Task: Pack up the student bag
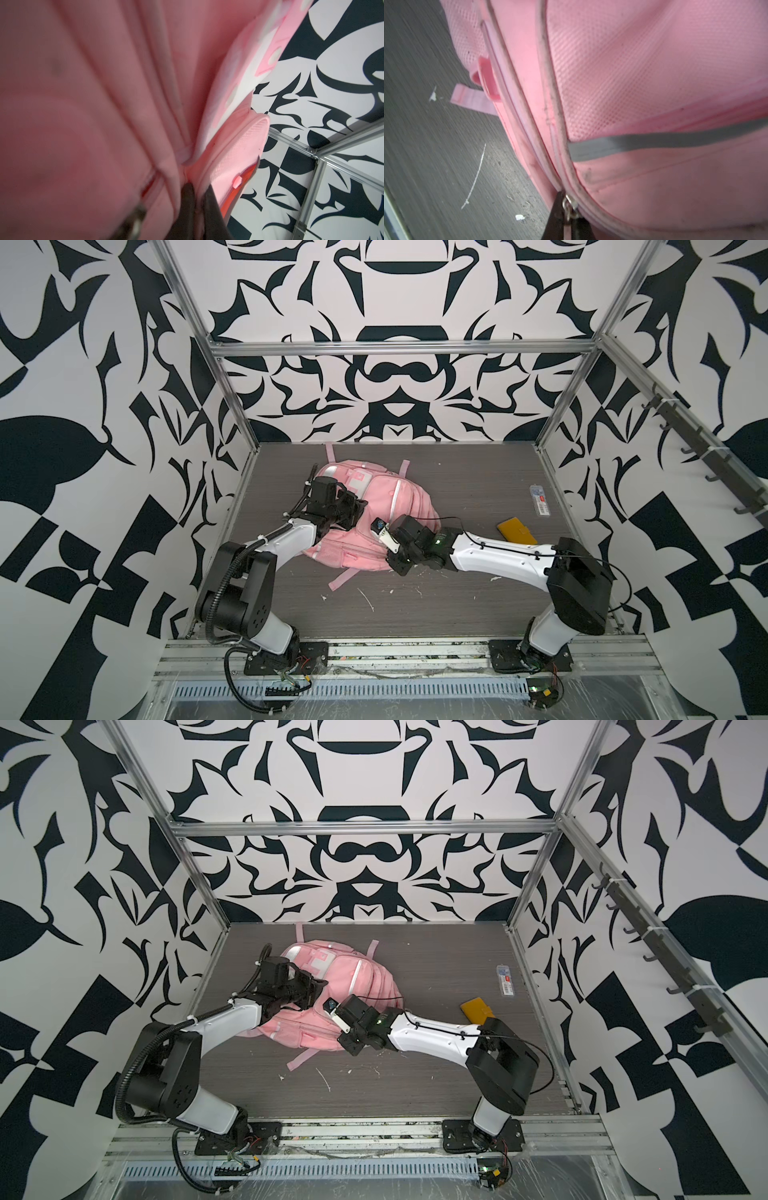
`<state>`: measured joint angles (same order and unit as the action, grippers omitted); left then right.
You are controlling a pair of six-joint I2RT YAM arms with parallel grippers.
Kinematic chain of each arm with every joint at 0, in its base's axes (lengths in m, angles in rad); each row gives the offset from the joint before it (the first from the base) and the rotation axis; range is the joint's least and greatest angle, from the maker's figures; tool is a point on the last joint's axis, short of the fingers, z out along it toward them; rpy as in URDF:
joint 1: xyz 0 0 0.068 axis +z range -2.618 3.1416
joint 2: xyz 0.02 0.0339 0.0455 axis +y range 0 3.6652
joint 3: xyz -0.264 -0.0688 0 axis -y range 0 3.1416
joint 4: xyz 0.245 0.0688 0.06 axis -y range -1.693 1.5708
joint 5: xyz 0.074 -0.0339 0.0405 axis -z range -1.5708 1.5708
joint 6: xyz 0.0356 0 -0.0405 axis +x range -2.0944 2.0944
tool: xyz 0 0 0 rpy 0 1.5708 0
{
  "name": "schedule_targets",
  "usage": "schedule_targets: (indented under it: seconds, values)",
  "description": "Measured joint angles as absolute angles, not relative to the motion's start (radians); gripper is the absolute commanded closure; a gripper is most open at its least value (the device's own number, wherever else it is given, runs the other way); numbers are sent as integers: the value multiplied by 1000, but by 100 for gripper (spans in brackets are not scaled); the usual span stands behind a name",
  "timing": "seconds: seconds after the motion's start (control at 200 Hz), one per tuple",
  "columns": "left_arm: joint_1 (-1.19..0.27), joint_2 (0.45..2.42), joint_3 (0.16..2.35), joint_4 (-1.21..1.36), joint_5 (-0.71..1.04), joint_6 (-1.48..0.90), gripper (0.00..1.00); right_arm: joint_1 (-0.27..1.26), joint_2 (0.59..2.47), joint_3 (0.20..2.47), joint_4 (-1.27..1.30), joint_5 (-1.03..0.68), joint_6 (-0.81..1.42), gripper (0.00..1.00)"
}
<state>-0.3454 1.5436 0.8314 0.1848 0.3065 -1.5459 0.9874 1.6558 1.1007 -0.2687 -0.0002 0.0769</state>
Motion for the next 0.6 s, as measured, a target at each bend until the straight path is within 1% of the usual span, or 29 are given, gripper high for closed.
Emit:
schedule_targets:
  seconds: [0.24,0.6]
  values:
    - [-393,1547,833,202,225,-1591,100,970,1671,1098,-239,-41,142,100]
    - [-431,1583,847,225,194,-1632,100,957,1698,1098,-228,-61,176,100]
